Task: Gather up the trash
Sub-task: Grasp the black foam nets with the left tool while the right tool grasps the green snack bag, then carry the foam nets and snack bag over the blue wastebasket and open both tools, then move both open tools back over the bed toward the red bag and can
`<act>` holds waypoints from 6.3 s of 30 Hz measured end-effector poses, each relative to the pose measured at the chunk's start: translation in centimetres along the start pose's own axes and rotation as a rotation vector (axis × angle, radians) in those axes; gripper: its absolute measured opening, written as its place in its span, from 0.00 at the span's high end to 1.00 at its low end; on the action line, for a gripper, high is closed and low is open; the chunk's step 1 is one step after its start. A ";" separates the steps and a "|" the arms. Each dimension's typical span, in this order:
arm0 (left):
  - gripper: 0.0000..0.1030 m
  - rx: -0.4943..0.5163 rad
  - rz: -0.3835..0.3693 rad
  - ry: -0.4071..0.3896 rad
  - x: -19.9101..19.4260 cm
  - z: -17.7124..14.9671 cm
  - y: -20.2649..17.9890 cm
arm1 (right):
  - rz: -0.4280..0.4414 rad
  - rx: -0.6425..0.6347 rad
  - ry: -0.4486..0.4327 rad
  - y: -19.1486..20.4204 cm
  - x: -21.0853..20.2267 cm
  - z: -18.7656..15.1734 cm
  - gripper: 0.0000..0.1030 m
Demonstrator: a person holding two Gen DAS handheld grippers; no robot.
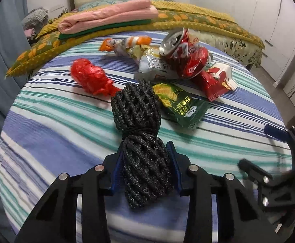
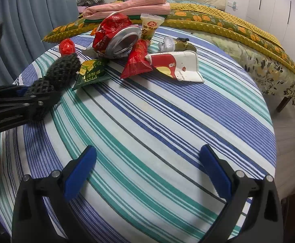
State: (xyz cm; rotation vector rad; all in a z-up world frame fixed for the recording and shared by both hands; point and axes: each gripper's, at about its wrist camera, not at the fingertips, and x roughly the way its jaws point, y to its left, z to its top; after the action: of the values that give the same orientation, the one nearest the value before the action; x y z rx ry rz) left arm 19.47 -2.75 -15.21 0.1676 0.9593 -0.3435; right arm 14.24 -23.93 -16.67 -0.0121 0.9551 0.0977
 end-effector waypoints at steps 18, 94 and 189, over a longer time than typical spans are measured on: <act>0.20 -0.061 0.076 -0.009 -2.0 -5.4 5.2 | -0.003 -0.001 0.000 0.0 -0.1 0.0 0.04; 0.68 -0.091 -0.049 0.006 -4.0 -4.8 7.9 | 0.184 -0.080 0.103 5.6 -4.0 2.4 0.66; 0.06 -0.210 0.147 -0.104 0.2 2.9 4.1 | 0.014 -0.015 0.010 0.6 -0.2 0.0 0.06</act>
State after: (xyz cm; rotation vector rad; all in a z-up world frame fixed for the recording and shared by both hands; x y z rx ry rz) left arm 23.29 0.17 -13.79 0.0280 0.8689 -0.1132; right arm 14.10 -23.31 -16.47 -0.0196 0.9643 0.1172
